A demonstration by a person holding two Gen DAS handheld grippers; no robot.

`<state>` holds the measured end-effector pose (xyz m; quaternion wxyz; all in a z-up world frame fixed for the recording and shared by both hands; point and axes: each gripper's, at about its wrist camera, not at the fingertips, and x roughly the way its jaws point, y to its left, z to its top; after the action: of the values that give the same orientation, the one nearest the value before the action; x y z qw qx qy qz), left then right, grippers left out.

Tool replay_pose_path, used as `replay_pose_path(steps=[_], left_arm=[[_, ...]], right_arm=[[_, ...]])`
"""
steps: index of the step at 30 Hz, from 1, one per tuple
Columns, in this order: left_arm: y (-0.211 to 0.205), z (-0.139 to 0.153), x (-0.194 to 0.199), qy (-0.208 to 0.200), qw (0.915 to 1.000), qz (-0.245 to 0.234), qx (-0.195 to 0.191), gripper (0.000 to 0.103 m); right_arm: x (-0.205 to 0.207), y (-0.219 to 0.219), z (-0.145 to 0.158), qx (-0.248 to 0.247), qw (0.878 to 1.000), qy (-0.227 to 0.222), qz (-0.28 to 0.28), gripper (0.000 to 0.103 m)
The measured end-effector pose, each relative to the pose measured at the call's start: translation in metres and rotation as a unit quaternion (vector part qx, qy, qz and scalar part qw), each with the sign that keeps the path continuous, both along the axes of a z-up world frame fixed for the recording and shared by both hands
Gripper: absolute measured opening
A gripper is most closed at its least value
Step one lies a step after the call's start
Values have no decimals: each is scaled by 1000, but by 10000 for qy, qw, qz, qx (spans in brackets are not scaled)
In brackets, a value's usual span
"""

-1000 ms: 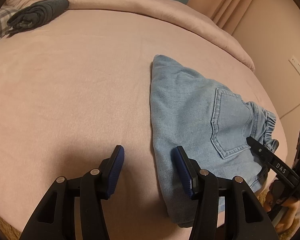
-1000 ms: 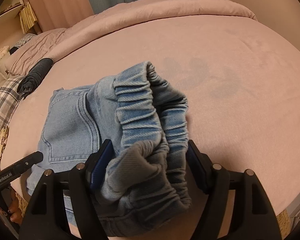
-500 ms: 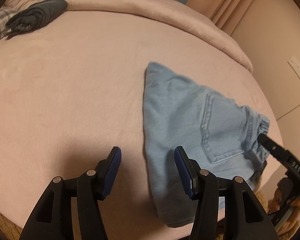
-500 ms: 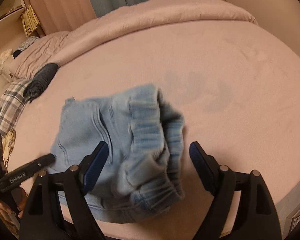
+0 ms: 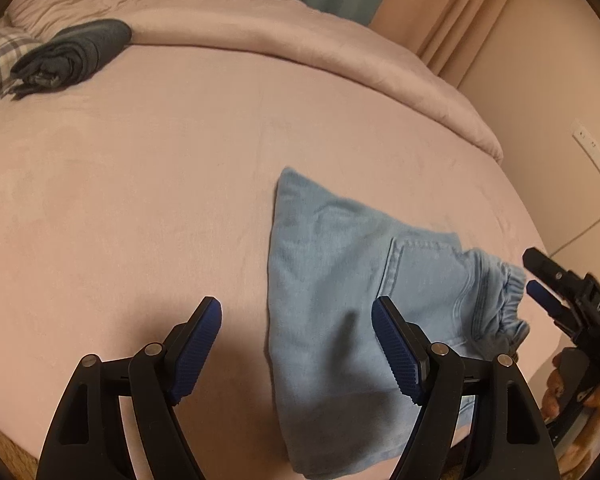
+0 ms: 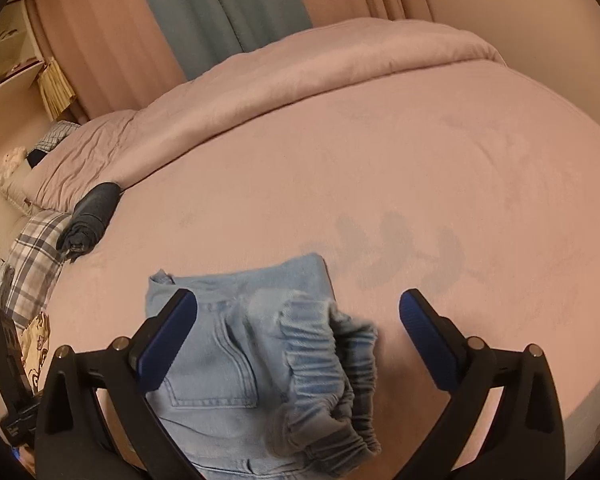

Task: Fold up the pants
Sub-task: 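Open the right tool and release the waistband, then grasp the waistband again with the right tool while the left tool grasps the jeans edge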

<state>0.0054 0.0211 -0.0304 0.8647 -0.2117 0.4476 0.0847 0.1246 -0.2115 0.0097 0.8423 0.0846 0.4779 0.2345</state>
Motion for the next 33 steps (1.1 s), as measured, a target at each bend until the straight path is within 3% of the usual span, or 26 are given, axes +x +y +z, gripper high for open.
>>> replay_pose_path(steps=[18,33], left_arm=[[6,-17,-8,228,9989,242,-342,83],[9,-25,-14,312,9975,122,-626,83]], right_arm=[[11,-28,-49,441,9951,874,166,102],[-2,-21,-59,373,9928,1040,472,102]])
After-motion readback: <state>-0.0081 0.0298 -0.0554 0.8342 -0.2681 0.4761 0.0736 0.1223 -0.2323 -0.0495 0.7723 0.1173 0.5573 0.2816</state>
